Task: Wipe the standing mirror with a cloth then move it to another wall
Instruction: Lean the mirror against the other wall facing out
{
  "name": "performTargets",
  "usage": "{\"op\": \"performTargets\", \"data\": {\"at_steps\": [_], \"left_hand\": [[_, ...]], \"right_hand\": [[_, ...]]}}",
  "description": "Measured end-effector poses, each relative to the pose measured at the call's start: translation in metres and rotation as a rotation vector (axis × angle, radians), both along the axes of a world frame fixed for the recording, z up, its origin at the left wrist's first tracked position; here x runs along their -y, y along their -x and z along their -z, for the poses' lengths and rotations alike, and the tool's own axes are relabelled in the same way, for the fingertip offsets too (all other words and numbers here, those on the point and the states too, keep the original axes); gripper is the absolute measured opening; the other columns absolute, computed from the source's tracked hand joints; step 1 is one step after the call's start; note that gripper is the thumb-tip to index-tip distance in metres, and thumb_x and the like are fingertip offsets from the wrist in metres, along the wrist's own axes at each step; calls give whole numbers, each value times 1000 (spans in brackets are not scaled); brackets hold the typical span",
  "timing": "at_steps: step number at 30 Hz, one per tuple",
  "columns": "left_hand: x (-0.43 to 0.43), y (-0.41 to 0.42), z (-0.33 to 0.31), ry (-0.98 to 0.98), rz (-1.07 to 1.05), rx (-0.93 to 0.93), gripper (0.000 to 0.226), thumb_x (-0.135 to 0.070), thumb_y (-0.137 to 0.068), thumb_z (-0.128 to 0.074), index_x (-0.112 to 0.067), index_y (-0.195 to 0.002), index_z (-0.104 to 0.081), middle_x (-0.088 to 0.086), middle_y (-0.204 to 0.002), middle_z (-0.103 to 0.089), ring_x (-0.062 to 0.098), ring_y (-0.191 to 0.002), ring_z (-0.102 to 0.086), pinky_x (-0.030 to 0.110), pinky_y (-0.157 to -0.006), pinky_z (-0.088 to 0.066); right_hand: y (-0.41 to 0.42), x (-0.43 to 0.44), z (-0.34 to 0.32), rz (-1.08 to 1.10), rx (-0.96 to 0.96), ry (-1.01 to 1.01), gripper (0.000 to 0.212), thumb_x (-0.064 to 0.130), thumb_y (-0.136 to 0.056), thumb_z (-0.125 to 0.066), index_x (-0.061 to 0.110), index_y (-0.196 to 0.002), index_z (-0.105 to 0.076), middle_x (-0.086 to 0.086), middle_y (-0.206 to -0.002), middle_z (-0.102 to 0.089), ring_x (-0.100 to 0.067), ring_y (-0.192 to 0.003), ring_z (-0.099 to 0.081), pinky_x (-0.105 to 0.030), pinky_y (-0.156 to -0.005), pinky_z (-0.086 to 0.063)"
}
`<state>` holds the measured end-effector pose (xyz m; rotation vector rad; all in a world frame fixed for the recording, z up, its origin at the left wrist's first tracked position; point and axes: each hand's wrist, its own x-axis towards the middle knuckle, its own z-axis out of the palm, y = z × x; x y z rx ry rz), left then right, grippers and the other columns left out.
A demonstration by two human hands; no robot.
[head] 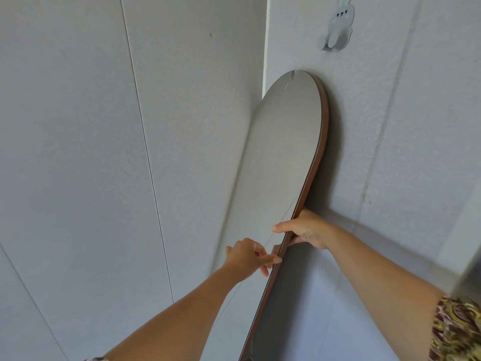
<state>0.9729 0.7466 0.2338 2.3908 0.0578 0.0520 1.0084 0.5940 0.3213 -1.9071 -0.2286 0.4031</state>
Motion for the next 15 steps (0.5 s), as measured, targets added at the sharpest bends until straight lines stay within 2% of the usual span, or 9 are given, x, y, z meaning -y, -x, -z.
{"op": "performTargets", "data": {"at_steps": [4, 7, 9, 11, 13, 15], "left_hand": [[-2, -1, -4, -15, 18, -7, 40, -60, -82, -66, -22, -77, -76, -6, -74, -76, 3, -64, -54, 48, -104, -42], [-6, 0, -10, -66, 48, 6, 38, -60, -83, -65, -24, -72, -73, -9, -70, -74, 3, -70, -59, 47, -104, -43], [-8, -2, -14, -129, 53, 34, 39, -60, -85, -63, -23, -77, -74, -7, -76, -76, 4, -81, -63, 42, -104, -39], [-11, -2, -24, -259, 70, 87, 39, -60, -87, -60, -24, -81, -72, -7, -82, -77, 4, -87, -63, 36, -99, -32], [-21, -1, -35, -360, 100, 167, 37, -60, -88, -58, -25, -85, -68, -9, -87, -75, 5, -88, -62, 36, -94, -29], [-29, 2, -48, -432, 114, 291, 35, -59, -89, -56, -27, -100, -66, -12, -99, -72, 8, -98, -62, 37, -96, -29]], "right_hand": [[3, -3, -1, 30, -5, 5, 23, 1, -80, -73, 20, -87, -61, 6, -87, -66, -4, -79, -59, -26, -62, -55], [12, -5, -5, 80, -20, 33, 24, 3, -76, -78, 18, -86, -62, 4, -88, -66, -10, -85, -61, -37, -76, -60], [17, -4, -8, 102, -47, 54, 26, 4, -74, -80, 15, -86, -59, 0, -95, -63, -20, -99, -61, -43, -86, -58], [25, -4, -16, 136, -80, 89, 36, 3, -76, -78, 8, -104, -55, -9, -112, -59, -32, -115, -58, -46, -89, -56], [31, -6, -22, 163, -51, 139, 57, 4, -81, -74, 0, -129, -43, -17, -124, -59, -35, -115, -60, -45, -91, -55], [35, -4, -28, 183, -3, 183, 50, 9, -83, -72, 2, -127, -47, -14, -115, -65, -30, -104, -65, -42, -89, -55]]}}
